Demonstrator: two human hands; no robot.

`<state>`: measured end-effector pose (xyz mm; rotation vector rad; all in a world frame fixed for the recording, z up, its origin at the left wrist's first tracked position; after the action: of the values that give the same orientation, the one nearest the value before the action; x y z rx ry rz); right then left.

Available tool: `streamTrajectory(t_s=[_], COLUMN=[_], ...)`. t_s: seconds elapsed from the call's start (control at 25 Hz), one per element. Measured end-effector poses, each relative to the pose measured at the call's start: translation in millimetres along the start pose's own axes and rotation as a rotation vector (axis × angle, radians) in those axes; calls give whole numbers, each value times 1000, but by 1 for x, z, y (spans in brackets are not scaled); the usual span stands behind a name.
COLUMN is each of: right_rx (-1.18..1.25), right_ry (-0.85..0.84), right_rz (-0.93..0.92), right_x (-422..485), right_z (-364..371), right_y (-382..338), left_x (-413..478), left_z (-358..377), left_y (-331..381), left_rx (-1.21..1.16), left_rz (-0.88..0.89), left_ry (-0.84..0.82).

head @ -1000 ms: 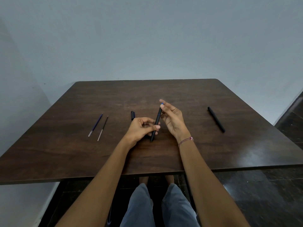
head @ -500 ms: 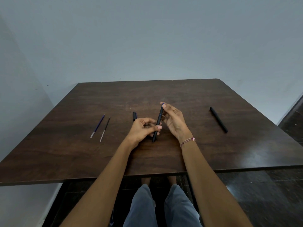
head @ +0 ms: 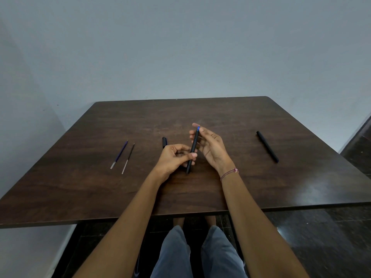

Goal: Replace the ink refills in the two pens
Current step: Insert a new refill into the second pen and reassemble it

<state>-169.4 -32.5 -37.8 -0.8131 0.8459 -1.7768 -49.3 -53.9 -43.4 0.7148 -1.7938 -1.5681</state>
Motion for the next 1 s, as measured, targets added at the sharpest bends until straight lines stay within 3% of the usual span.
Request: streamTrajectory(t_s=[0.28, 0.64, 1.0], right_rx=[-47, 34, -96], right_ry=[68, -60, -14], right_rz=[-23, 1, -67], right_x=[2, 2, -1], right_z=[-7, 3, 0], right_y=[0, 1, -6], left_x=[0, 1, 3], left_z=[1, -1, -3], left_y=[-1, -1, -4], left_rx=[3, -2, 10], left_rz=[-2, 7, 6], left_ry=[6, 10, 35])
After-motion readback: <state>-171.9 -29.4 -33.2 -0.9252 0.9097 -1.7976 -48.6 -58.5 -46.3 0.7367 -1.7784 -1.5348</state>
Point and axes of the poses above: each hand's wrist, its own x-axis towards the middle knuckle, its own z-axis out of the palm, y = z × x, the point moved 9 cm from there along x, towards the middle knuckle, and after that the axes turned 1 degree about -z, right-handed, at the moved point
